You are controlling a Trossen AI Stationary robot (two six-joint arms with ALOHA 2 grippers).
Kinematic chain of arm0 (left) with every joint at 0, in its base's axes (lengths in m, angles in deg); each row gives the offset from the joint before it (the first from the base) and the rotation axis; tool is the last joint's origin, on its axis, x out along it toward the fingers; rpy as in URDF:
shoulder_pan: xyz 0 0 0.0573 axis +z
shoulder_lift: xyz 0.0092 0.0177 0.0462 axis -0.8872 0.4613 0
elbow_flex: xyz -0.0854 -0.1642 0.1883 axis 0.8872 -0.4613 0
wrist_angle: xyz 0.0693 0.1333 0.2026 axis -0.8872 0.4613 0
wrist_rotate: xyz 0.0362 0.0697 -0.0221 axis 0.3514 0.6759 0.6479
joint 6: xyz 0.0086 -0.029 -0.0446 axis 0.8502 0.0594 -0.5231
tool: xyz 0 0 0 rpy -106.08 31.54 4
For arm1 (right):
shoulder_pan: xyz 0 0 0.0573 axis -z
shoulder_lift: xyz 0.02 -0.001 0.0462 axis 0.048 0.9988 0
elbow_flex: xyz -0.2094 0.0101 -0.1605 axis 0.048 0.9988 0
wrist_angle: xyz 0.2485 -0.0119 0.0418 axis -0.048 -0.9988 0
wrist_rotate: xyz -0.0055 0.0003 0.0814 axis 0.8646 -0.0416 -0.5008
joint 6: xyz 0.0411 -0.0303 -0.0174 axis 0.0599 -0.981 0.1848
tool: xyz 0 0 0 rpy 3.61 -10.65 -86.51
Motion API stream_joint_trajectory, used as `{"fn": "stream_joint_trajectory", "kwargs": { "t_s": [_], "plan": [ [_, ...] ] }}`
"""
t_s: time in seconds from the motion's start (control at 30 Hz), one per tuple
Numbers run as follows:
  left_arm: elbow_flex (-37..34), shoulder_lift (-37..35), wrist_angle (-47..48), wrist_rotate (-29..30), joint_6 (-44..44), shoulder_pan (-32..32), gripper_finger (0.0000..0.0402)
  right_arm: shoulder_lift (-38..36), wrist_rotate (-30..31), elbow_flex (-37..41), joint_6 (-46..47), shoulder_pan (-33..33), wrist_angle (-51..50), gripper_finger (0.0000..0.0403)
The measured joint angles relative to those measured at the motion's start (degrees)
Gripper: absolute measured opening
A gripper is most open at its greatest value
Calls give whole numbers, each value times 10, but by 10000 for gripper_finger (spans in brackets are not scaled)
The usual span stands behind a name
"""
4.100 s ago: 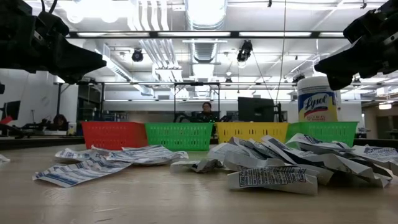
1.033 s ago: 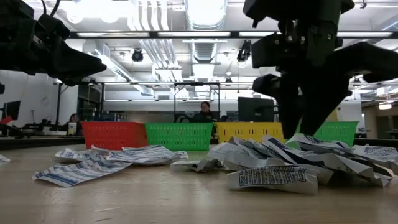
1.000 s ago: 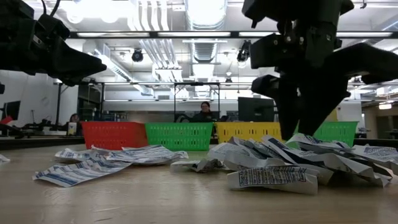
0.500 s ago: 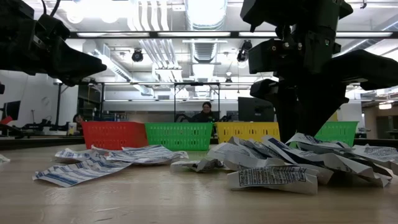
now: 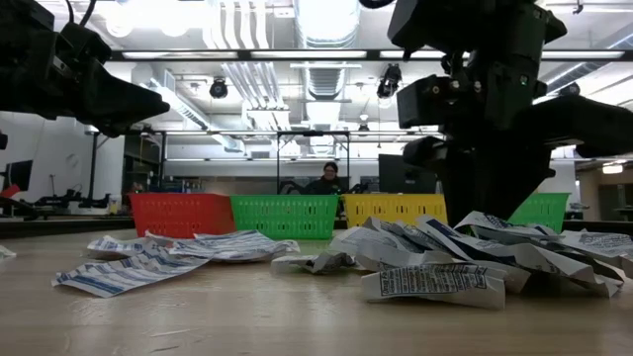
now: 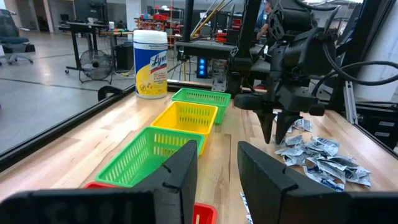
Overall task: Pick & Place First Aid Supplies
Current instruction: Put the blue alcohol pad into the right green bin
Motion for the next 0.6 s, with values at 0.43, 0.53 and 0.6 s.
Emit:
{"fn": "stream_joint_trajectory", "kwargs": {
  "t_s": [0.43,0.53,0.6],
  "plan": [
    [0,0,0,0,0,0,113,0,-3,9,9,0,2,70],
    [0,0,0,0,0,0,113,0,-2,11,16,0,3,60],
    [0,0,0,0,0,0,113,2,-2,12,23,0,3,52]
  ]
}}
